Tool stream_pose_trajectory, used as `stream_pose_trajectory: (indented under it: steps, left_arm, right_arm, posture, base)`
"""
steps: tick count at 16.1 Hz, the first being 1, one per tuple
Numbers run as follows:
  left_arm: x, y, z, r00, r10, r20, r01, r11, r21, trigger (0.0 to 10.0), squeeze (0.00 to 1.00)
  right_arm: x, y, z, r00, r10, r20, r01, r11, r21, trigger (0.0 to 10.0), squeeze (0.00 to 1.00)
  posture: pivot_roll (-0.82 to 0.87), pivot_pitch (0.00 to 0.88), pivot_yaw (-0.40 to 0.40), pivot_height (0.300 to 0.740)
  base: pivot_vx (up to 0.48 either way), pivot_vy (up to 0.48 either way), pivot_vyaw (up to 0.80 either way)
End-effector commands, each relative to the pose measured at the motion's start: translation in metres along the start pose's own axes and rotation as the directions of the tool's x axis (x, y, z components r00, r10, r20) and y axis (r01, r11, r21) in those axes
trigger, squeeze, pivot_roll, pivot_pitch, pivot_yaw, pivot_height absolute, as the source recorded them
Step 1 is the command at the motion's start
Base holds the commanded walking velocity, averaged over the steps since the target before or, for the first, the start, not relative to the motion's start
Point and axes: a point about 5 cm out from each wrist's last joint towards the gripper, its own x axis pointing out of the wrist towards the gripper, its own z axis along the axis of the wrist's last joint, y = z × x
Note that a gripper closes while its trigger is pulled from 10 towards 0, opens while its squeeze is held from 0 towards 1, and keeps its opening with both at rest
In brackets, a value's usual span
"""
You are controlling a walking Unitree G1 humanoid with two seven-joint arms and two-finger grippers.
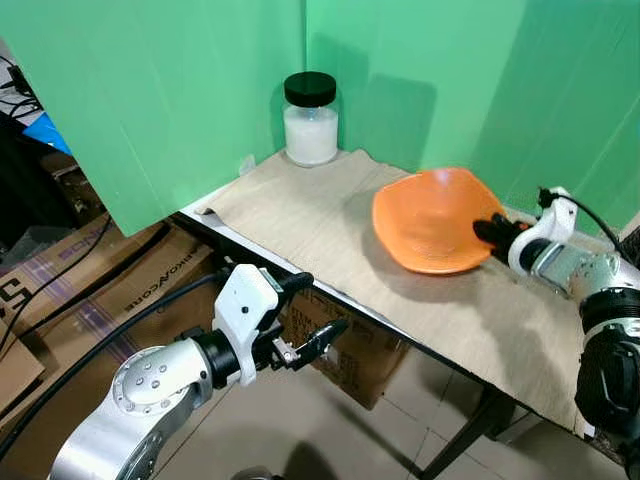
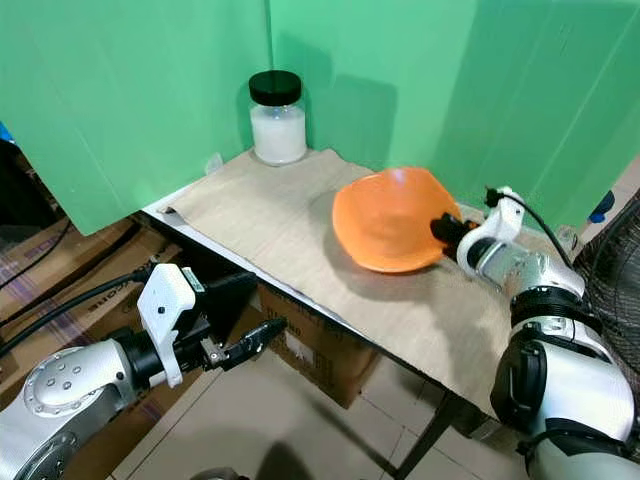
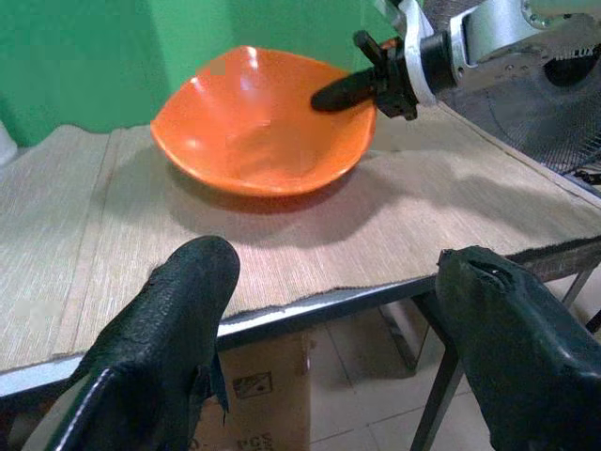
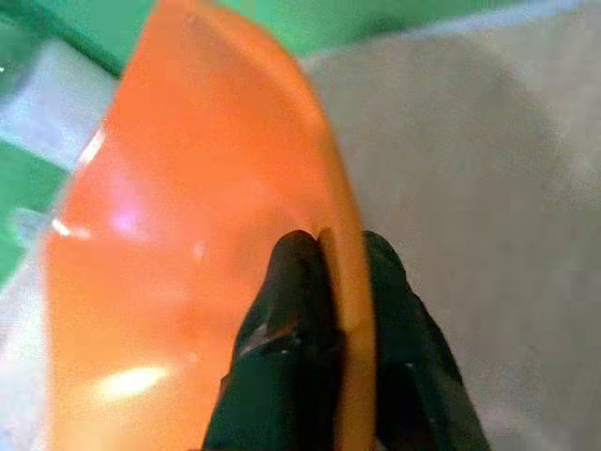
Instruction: Setting the table
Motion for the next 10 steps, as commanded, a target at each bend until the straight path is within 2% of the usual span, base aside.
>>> stream_pose_trajectory:
  steps: [1, 3, 4, 5, 7, 8, 9, 10]
  left_arm:
    - [0.001, -0.001, 0.002, 1.0, -0.004, 0.004, 0.004, 1.0, 0.018, 10.0, 0.0]
    - [0.0, 0.001, 0.003, 1.0, 0.023, 0.014, -0.023, 0.999, 0.026, 10.0, 0.0]
    - [-0.002, 0.005, 0.006, 0.996, 0.083, 0.038, -0.084, 0.996, 0.035, 10.0, 0.0]
    - [-0.002, 0.008, 0.008, 0.992, 0.116, 0.046, -0.118, 0.992, 0.04, 10.0, 0.0]
    - [-0.002, 0.018, 0.01, 0.967, 0.244, 0.077, -0.249, 0.967, 0.057, 10.0, 0.0]
    - [-0.003, 0.022, 0.011, 0.946, 0.311, 0.091, -0.317, 0.946, 0.06, 10.0, 0.0]
    - [-0.004, 0.024, 0.012, 0.931, 0.351, 0.103, -0.359, 0.931, 0.065, 10.0, 0.0]
    - [-0.005, 0.024, 0.014, 0.909, 0.397, 0.123, -0.406, 0.912, 0.061, 10.0, 0.0]
  right_arm:
    - [-0.001, 0.004, 0.003, 0.999, 0.029, 0.02, -0.029, 0.999, 0.012, 0.0, 0.0]
    - [-0.007, 0.015, 0.012, 0.992, 0.092, 0.083, -0.092, 0.996, -0.01, 0.0, 0.0]
    - [-0.023, 0.033, 0.017, 0.974, 0.179, 0.141, -0.172, 0.983, -0.062, 0.0, 0.0]
    - [-0.031, 0.04, 0.017, 0.965, 0.21, 0.157, -0.2, 0.977, -0.078, 0.0, 0.0]
    - [-0.061, 0.059, 0.014, 0.922, 0.294, 0.253, -0.27, 0.955, -0.127, 0.0, 0.0]
    - [-0.073, 0.063, 0.01, 0.914, 0.295, 0.28, -0.258, 0.952, -0.162, 2.7, 0.0]
    - [-0.083, 0.066, 0.01, 0.903, 0.272, 0.334, -0.212, 0.956, -0.205, 10.0, 0.0]
    - [-0.098, 0.077, 0.006, 0.875, 0.274, 0.4, -0.174, 0.948, -0.268, 10.0, 0.0]
  posture:
    - [0.06, 0.0, 0.026, 0.74]
    - [0.06, 0.0, 0.023, 0.74]
    - [0.07, 0.0, 0.016, 0.74]
    - [0.07, 0.0, 0.016, 0.74]
    - [0.06, 0.0, 0.021, 0.74]
    - [0.05, 0.0, 0.026, 0.74]
    - [0.04, 0.0, 0.034, 0.74]
    - [0.02, 0.0, 0.042, 0.74]
  base:
    - [0.0, 0.0, 0.0]
    - [0.0, 0.0, 0.0]
    - [0.0, 0.0, 0.0]
    - [0.0, 0.0, 0.0]
    - [0.0, 0.0, 0.0]
    - [0.0, 0.0, 0.0]
    - [0.0, 0.0, 0.0]
    - [0.0, 0.0, 0.0]
